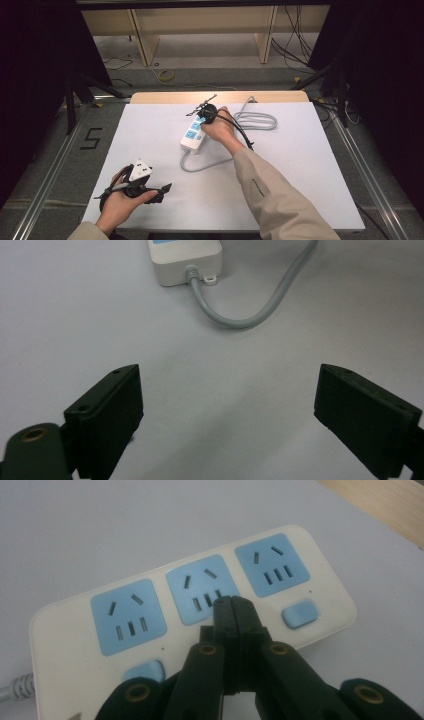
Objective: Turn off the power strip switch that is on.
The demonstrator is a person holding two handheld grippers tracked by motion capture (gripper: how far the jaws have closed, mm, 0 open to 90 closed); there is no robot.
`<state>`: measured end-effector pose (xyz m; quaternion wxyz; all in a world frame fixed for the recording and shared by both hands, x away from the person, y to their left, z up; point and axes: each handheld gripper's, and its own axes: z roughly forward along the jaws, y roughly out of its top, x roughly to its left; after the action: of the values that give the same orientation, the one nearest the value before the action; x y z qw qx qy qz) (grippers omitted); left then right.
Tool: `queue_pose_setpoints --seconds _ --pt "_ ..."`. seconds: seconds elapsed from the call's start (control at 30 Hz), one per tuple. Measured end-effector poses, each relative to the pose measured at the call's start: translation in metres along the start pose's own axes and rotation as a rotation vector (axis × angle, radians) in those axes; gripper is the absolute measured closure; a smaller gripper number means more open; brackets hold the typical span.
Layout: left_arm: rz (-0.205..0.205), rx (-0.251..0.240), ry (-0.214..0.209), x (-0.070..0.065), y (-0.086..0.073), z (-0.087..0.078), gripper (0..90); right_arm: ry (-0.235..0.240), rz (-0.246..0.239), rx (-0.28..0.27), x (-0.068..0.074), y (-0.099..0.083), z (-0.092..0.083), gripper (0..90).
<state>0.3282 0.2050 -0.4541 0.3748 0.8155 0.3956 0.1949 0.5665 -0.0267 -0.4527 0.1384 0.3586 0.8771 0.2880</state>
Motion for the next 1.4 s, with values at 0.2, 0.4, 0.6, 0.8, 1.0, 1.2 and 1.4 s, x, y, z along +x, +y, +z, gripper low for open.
queue_pose_setpoints --seconds 0.2,0.4,0.6,0.8,1.0,1.2,1.4 --pt "-0.001 -0.002 0.001 -0.0003 0.0001 0.0001 11.7 -0.002 -0.001 -0.001 0.0004 -0.0001 -0.0002 90.0" --pt "0.000 -0.002 0.001 -0.0003 0.0001 0.0002 11.8 -0.003 0.000 -0.003 0.0003 -0.0002 -0.0002 90.0" --pt "0.000 -0.003 0.001 -0.0004 0.0000 0.0002 11.8 -0.004 0.000 -0.007 0.0004 -0.0005 -0.0002 90.0" --pt "0.000 -0.002 0.001 -0.0002 0.0000 0.0001 11.8 -0.004 -0.001 -0.007 0.0006 -0.0004 -0.0002 90.0" --pt "0.000 -0.001 0.000 -0.0003 0.0001 0.0001 11.9 -0.007 -0.004 -0.009 0.0012 -0.0005 -0.0002 90.0" --pt "-0.001 -0.001 0.001 -0.0004 0.0000 0.0003 11.9 -0.008 -0.004 -0.014 0.0009 0.0017 -0.0028 90.0" --pt "0.000 0.000 0.001 0.0000 0.0000 0.0004 11.9 -0.009 -0.010 -0.042 0.0006 0.0003 -0.0053 90.0"
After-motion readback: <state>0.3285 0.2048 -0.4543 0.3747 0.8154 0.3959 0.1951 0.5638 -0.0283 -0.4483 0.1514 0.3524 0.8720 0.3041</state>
